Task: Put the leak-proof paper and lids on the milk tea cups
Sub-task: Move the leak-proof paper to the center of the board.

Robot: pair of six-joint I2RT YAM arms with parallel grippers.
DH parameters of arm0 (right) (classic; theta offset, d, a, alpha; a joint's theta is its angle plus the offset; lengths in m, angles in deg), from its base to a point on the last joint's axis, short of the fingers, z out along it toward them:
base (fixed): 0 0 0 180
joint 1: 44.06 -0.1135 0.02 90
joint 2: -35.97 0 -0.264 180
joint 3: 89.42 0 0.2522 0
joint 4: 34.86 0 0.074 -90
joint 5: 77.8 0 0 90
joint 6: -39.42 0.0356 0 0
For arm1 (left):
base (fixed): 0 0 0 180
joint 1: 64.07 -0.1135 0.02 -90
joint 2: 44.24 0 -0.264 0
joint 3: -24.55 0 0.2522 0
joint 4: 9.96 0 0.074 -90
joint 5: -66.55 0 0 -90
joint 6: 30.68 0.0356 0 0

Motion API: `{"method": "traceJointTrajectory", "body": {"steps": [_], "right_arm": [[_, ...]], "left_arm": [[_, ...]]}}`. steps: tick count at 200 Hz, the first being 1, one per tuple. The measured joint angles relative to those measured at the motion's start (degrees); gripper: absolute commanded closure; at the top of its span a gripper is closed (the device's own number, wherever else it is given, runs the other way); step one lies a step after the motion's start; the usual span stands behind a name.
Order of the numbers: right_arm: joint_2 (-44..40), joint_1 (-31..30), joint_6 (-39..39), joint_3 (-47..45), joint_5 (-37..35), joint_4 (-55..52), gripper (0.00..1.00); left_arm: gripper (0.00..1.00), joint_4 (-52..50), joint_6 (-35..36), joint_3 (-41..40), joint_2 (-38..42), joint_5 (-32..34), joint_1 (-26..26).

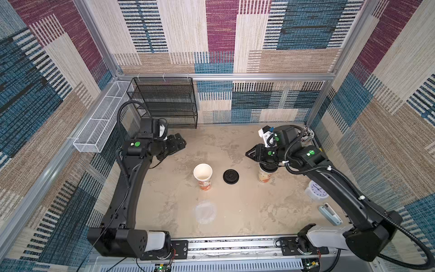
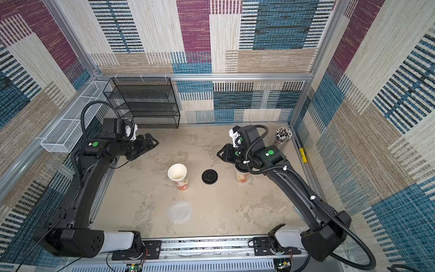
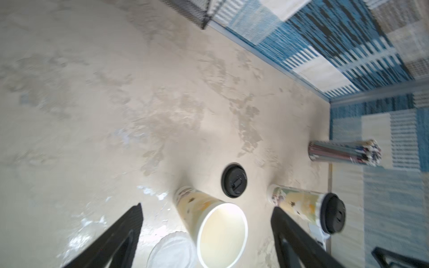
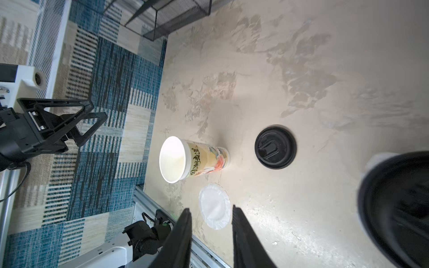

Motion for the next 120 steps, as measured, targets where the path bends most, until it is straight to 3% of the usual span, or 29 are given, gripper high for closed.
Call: {"method": "traceJointTrajectory", "body": {"steps": [20, 74, 120], "right_arm": [[2.8, -6.03, 1.07, -2.19, -1.51, 2.1, 0.67], [6.71, -18.08, 5.29, -13.25, -4.37, 9.42, 0.67], [4.35, -20.79, 8.83, -21.84, -5.6, 14.1, 0.67]], "left_arm": [[0.17, -1.75, -1.33, -9.79, 6.08, 1.42, -3.78], [0.25, -3.3, -2.84, -31.71, 15.76, -2.95, -4.42], [0.25, 2.01, -5.25, -42.51, 13.6, -6.54, 5.03]]}}
